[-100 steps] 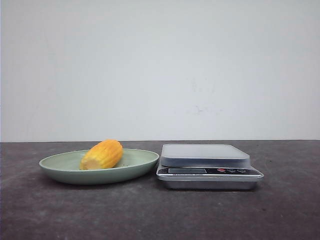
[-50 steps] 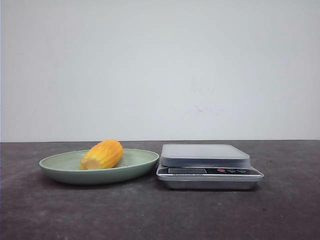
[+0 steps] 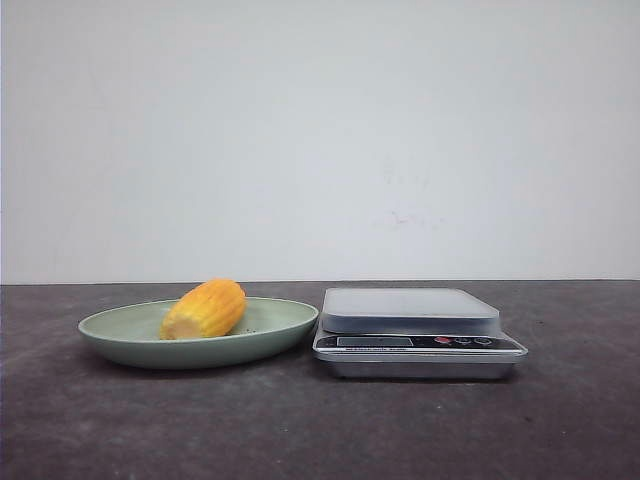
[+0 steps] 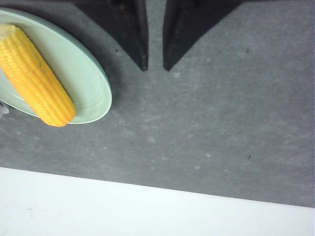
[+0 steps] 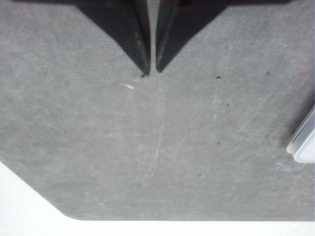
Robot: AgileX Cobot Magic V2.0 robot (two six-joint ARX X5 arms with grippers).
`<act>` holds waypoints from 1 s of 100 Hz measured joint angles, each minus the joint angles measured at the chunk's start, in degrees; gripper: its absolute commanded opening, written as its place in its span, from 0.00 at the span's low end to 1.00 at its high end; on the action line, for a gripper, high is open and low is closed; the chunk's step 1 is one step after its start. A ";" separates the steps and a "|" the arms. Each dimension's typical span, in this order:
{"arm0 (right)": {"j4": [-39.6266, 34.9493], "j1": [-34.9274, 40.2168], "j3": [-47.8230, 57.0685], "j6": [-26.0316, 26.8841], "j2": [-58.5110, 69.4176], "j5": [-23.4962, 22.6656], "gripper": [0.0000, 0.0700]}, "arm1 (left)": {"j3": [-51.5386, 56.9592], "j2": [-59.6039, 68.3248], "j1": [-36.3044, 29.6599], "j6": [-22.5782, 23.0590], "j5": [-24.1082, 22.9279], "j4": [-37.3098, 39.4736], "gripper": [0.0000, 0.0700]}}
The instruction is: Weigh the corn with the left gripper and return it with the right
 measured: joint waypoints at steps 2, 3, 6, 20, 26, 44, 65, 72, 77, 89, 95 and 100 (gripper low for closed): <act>0.13 0.00 0.00 0.00 0.00 0.00 0.02 | 0.00 0.00 0.00 0.02 0.00 0.00 0.02; 0.17 0.00 0.00 0.00 0.00 0.00 0.02 | 0.00 0.00 0.00 0.00 -0.02 0.00 0.02; 0.44 0.00 0.00 0.00 0.00 0.00 0.02 | 0.00 0.00 0.00 0.02 0.00 0.00 0.02; 3.76 0.00 -0.09 0.50 0.00 -0.04 0.02 | 0.00 0.00 0.00 0.00 -0.02 0.00 0.02; 5.60 0.00 -0.09 2.27 0.00 -1.01 0.02 | 0.00 0.00 0.00 0.00 0.00 0.00 0.02; 5.92 0.00 -0.09 8.24 0.00 -2.54 0.01 | 0.00 0.00 0.00 -0.96 -0.04 0.00 0.02; 4.48 0.00 2.45 15.80 0.28 -6.43 0.00 | 3.61 1.99 0.00 -9.60 -0.28 -4.50 0.02; 4.52 0.00 6.95 17.84 1.95 -6.51 0.00 | 8.09 4.81 0.00 -11.37 -0.28 -5.07 0.02; 4.33 0.00 11.39 18.67 4.11 -6.62 0.00 | 12.35 7.56 0.00 -12.46 -0.28 -4.31 0.02; 1.46 0.00 22.29 18.45 11.37 -7.37 0.02 | 25.40 16.63 0.00 -12.15 -0.17 -4.17 0.02; 0.28 0.00 26.80 18.08 15.12 -8.24 0.20 | 32.06 21.97 0.00 -11.91 0.44 -5.70 0.15; 0.22 0.00 30.14 17.94 17.77 -9.11 0.50 | 36.85 26.32 0.00 -11.80 1.64 -6.16 0.37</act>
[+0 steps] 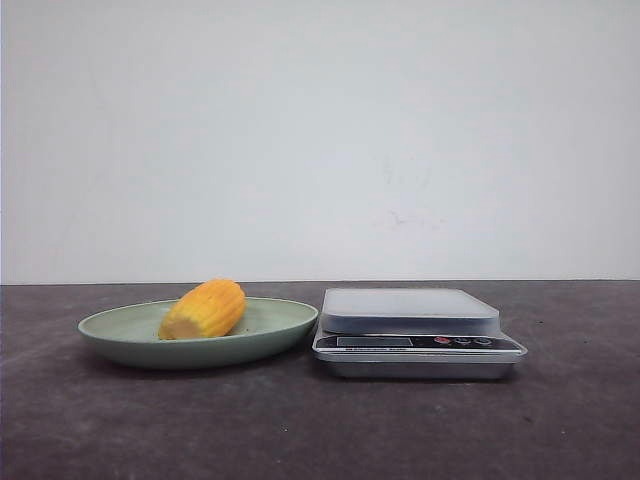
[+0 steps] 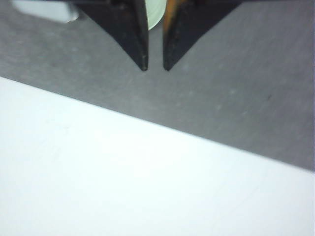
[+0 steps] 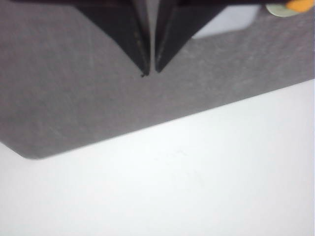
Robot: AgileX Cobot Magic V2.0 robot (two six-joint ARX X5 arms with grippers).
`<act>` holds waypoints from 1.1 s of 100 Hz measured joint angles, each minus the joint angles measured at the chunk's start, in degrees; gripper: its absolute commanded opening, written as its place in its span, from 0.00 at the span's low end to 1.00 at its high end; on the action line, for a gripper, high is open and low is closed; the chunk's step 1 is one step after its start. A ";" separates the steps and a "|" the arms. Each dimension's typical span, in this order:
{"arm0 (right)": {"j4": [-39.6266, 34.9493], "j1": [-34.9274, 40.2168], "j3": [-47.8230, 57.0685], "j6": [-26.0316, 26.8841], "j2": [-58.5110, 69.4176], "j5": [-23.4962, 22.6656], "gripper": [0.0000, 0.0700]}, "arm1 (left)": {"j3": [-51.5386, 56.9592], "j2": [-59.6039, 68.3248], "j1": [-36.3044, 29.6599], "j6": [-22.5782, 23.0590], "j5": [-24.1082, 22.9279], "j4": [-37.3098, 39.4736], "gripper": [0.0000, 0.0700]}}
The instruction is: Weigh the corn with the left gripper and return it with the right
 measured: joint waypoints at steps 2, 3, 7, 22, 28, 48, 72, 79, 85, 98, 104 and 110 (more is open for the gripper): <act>-0.13 0.00 1.40 -0.04 0.92 -0.44 0.61 | 1.73 1.68 0.00 0.00 0.44 0.00 0.47; -0.24 0.00 2.10 -0.15 1.38 -0.61 0.65 | 2.60 2.49 0.00 0.00 0.70 0.00 0.52; -0.39 0.00 5.05 -0.33 3.30 -0.90 0.77 | 5.88 5.68 0.00 0.02 1.81 -0.04 0.65; -0.37 0.02 15.91 -1.20 9.75 -1.86 0.79 | 17.81 16.68 -0.02 0.24 7.85 -4.76 0.68; -0.37 0.02 18.84 -1.86 11.45 -2.97 0.79 | 21.40 19.78 -0.55 0.52 9.77 -7.58 0.68; -4.48 0.04 24.26 -2.38 15.69 -8.39 0.79 | 25.88 24.94 -5.38 3.08 10.34 -10.19 0.68; -9.70 0.17 25.42 -2.49 17.62 -13.81 0.79 | 25.88 36.13 -15.02 6.05 4.74 -11.37 0.68; -10.49 0.20 25.42 -2.51 17.64 -14.23 0.79 | 25.88 39.71 -17.92 6.93 2.12 -11.21 0.68; -10.84 0.22 25.42 -2.80 17.59 -14.23 0.79 | 25.88 42.75 -19.78 7.56 0.28 -10.54 0.68; -13.64 0.22 25.42 -5.64 17.38 -13.84 0.79 | 25.88 50.05 -21.99 8.17 -1.36 -9.18 0.68; -15.56 0.22 25.42 -6.84 17.31 -12.85 0.79 | 25.88 53.59 -22.62 8.22 -2.25 -9.22 0.68; -17.64 0.22 25.42 -7.89 17.31 -12.68 0.79 | 25.88 56.76 -23.10 8.26 -2.86 -9.22 0.68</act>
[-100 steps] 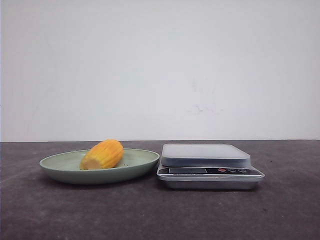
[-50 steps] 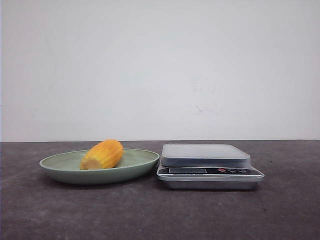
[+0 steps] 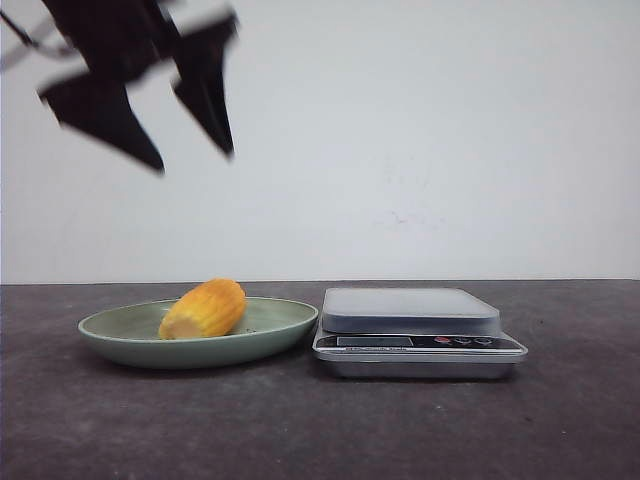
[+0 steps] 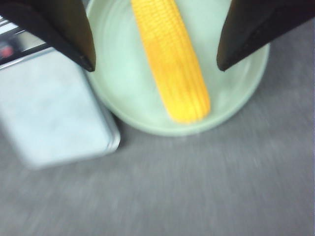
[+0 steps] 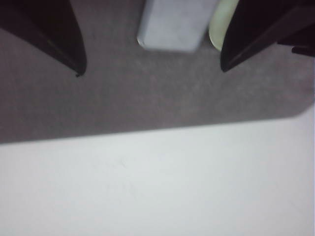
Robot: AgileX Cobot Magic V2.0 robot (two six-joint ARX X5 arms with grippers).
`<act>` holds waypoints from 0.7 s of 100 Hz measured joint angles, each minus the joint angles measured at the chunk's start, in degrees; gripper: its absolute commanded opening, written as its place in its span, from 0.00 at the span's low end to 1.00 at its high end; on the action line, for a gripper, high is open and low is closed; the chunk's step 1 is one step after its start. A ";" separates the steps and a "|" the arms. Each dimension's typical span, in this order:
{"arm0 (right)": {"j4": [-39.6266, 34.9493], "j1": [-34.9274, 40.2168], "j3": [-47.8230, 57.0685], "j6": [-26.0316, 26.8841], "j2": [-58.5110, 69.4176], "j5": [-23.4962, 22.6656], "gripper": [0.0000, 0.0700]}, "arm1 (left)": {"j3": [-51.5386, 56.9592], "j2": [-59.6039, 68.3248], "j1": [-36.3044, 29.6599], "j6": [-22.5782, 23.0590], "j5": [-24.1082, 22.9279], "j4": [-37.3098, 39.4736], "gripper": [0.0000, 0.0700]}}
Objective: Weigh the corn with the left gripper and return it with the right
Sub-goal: 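Lower the open left gripper over the yellow corn cob on the plate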
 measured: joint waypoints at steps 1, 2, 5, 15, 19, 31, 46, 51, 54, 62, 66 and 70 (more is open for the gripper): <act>-0.31 0.00 0.00 -0.20 0.00 0.00 0.79 | 0.00 0.46 -0.07 0.02 -0.04 0.00 0.68; -0.59 0.00 0.00 -0.37 0.02 0.00 0.79 | 0.00 0.94 -0.09 0.04 -0.15 0.02 0.68; -1.31 0.00 0.00 -0.76 0.02 0.02 0.79 | 0.00 2.21 -0.24 0.09 -0.28 0.04 0.68; -2.05 0.09 0.00 -1.73 0.13 0.02 0.79 | 0.00 5.84 -0.70 0.13 -0.79 1.03 0.68; -2.03 0.28 0.00 -1.86 0.11 0.04 0.79 | 0.00 7.08 -0.92 0.13 -1.46 1.51 0.68; -2.45 1.03 0.00 -2.14 0.11 0.02 0.79 | 0.00 10.21 -1.29 0.13 -2.78 2.80 0.68; -3.82 1.11 0.00 -2.16 0.07 0.02 0.79 | 0.00 12.50 -1.29 0.07 -4.37 3.96 0.68; -4.20 1.14 0.00 -2.16 0.07 0.02 0.79 | 0.00 13.09 -1.29 -0.09 -5.42 4.11 0.68; -4.46 1.14 0.00 -2.16 0.07 0.04 0.79 | 0.00 13.44 -1.29 -0.13 -5.81 4.46 0.68; -4.83 1.14 0.00 -2.16 0.07 0.04 0.79 | 0.00 14.56 -1.29 -0.44 -6.23 5.01 0.68; -4.87 1.14 0.00 -2.16 0.07 0.02 0.79 | 0.00 15.12 -1.29 -0.81 -6.23 4.96 0.68; -4.94 1.14 0.00 -2.16 0.07 0.02 0.79 | 0.00 15.63 -1.29 -1.07 -6.21 5.01 0.68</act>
